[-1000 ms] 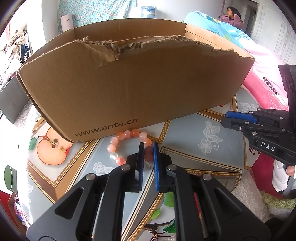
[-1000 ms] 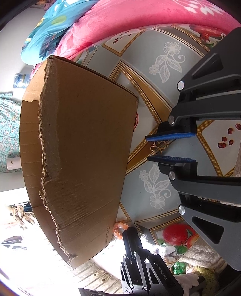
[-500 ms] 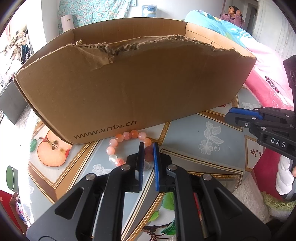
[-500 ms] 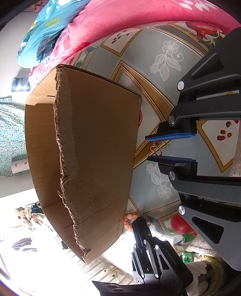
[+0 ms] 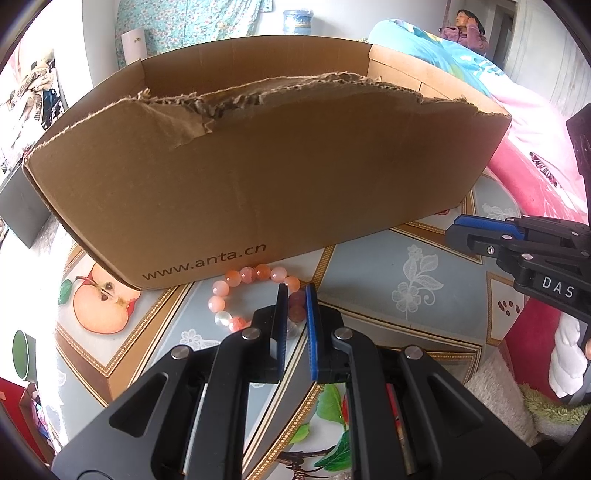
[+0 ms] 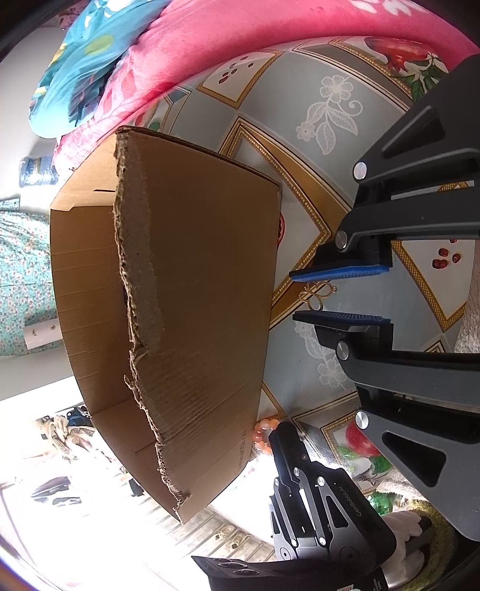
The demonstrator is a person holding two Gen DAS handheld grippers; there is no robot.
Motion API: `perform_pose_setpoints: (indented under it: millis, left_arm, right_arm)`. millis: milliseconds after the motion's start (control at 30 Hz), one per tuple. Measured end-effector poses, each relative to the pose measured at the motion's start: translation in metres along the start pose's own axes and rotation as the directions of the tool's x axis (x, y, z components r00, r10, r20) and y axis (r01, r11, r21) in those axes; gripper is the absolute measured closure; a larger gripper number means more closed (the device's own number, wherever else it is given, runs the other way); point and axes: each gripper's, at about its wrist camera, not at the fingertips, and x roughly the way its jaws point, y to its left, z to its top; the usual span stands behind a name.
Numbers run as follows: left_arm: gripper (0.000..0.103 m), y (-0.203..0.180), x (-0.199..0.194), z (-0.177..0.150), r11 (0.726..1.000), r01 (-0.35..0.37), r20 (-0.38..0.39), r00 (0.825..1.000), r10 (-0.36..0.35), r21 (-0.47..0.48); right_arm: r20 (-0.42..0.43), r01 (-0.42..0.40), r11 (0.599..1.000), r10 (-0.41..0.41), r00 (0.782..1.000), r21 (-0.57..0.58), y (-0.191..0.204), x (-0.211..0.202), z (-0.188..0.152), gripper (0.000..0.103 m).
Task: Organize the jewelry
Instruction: 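Lift the charm with the right tool while the left tool lifts the bracelet toward the box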
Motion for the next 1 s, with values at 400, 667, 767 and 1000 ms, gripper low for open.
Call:
perform_pose_setpoints:
  millis: [400,667,767,1000]
  left_arm:
    - [0.095,-0.001,-0.016,-0.001,1.000,-0.019,0.042,0.999,0.019,-0.002]
    - [0.095,0.023,-0.083,0.007,0.996,0.059,0.191,0.981,-0.045,-0.068]
    - [0.095,0.031,-0.114,0.012,0.988,0.132,0.242,0.964,-0.109,-0.077]
    - [0.095,0.035,-0.169,0.046,0.968,0.250,0.329,0.915,-0.233,-0.009]
  right_arm:
    - [0.029,-0.006,1.000,0.006,1.000,-0.015,0.003,-0.012,0.001,0.087]
    - [0.100,-0.053,0.999,0.052,0.994,0.005,0.007,-0.048,0.010,0.087]
    - [0.137,-0.097,0.995,0.092,0.986,0.032,0.006,-0.065,0.019,0.087]
    - [0.227,-0.169,0.986,0.161,0.961,0.013,0.009,-0.099,0.056,0.087]
